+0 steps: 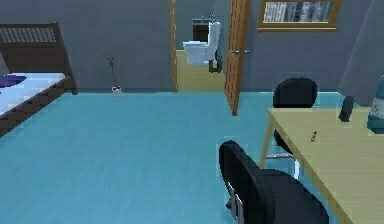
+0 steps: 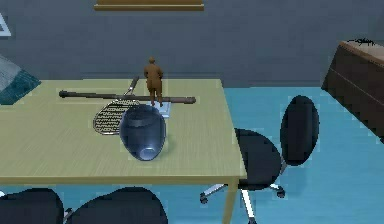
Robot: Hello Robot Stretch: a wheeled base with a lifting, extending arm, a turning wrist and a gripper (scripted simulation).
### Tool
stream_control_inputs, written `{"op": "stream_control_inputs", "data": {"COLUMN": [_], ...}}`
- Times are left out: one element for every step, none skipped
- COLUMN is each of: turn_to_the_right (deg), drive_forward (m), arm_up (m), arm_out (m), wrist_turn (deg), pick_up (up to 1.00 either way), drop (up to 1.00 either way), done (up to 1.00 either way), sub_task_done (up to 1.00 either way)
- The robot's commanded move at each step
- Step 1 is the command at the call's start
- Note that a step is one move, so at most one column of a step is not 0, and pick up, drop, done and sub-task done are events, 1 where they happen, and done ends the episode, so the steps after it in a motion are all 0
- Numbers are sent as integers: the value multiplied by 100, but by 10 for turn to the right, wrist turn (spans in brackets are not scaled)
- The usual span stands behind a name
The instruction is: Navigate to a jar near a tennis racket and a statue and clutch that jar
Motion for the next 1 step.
{"op": "stream_control_inputs", "data": {"turn_to_the_right": [-90], "drive_forward": [0], "arm_up": [0], "arm_out": [0], "wrist_turn": [0], "pick_up": [0], "drop": [0], "done": [0], "sub_task_done": [0]}}
